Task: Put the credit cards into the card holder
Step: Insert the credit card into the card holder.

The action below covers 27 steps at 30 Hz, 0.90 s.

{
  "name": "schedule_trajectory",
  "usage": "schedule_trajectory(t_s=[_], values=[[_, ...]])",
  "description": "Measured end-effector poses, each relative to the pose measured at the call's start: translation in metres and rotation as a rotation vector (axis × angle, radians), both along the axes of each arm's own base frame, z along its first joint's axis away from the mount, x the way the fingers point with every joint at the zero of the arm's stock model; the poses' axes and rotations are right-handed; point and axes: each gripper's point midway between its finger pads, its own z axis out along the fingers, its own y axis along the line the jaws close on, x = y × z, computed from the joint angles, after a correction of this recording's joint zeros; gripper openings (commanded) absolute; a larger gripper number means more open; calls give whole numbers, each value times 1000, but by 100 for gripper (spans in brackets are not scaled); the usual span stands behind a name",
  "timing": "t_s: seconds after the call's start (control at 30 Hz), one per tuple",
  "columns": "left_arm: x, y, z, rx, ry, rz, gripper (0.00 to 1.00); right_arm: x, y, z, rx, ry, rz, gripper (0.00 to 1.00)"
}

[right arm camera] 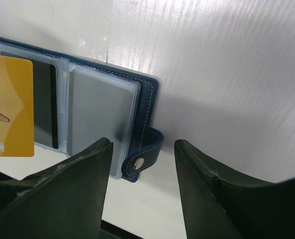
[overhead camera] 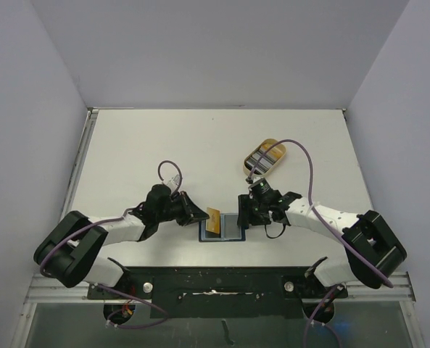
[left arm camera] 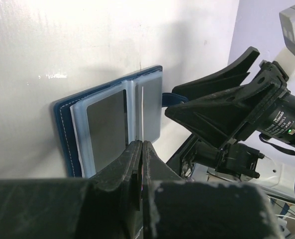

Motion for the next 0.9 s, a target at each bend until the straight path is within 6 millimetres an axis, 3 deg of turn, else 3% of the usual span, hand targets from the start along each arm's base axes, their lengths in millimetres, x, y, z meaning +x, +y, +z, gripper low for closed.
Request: schedule_trajectory(t_s=[0.23,0.9], values=[[2,-7,-6,-20,0,-20,0,1,-5,-3,-41,-18,-6,29],[-12,-18,-24,-23,61,-66,0,3,-3,-4,-37,-31,-8,27]])
